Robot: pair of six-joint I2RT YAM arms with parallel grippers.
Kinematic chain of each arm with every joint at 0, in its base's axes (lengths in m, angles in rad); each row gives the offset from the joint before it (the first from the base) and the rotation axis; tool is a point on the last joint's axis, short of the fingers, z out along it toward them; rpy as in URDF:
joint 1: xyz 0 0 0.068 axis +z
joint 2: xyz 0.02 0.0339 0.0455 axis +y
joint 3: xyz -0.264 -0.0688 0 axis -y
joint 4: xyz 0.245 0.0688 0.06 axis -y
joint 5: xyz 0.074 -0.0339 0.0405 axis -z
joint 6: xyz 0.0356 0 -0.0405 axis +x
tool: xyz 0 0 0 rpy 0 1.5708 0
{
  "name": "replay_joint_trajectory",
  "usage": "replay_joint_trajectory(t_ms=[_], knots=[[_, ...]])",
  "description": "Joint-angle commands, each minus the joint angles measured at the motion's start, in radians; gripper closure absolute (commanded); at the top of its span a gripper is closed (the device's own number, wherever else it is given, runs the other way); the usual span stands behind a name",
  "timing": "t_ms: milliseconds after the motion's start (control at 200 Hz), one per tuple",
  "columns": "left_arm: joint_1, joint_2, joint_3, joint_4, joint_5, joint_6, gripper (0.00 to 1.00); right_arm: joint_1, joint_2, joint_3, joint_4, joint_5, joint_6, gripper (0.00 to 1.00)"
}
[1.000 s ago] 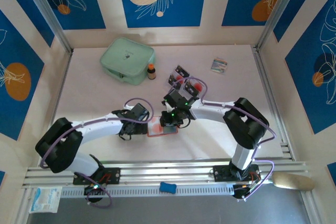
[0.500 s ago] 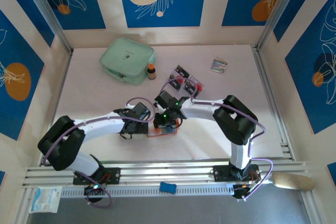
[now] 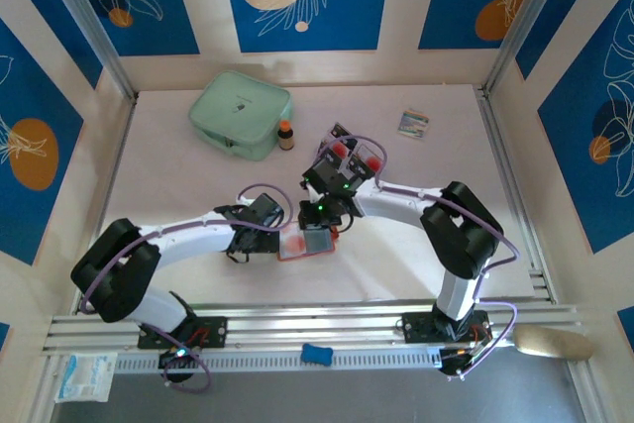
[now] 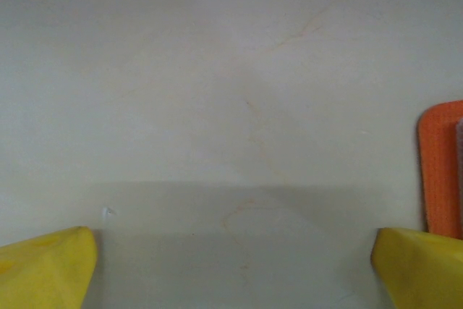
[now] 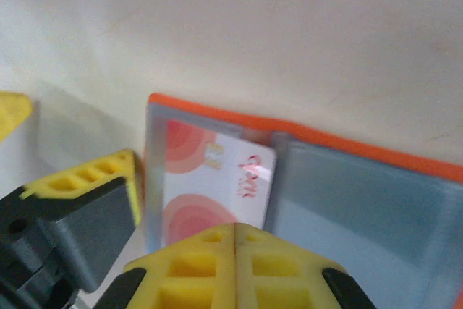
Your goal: Put the credit cards into the card holder
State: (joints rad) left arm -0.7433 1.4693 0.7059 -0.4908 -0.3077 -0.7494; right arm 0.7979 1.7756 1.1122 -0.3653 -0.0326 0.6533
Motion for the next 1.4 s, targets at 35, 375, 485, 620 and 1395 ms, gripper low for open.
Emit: replay_joint_trajectory(t_ms=[35, 375, 485, 620, 1395], knots=[[0.011, 0.032, -0.006, 0.019, -0.027, 0.013, 0.00, -0.003, 0.011, -0.007, -0.028, -0.005, -0.021, 0.94], [0.010, 0.036, -0.003, 0.020, -0.027, 0.015, 0.00, 0.049, 0.107, 0.034, -0.015, -0.023, -0.007, 0.95], [0.010, 0.037, -0.003, 0.020, -0.026, 0.017, 0.00, 0.074, 0.126, 0.051, -0.016, -0.029, -0.001, 0.95], [0.010, 0.036, -0.003, 0.020, -0.026, 0.016, 0.00, 0.090, 0.131, 0.073, -0.027, -0.030, 0.001, 0.96], [0.031, -0.112, -0.045, -0.054, -0.039, 0.002, 0.00, 0.073, 0.033, 0.000, -0.049, 0.013, 0.021, 0.97]])
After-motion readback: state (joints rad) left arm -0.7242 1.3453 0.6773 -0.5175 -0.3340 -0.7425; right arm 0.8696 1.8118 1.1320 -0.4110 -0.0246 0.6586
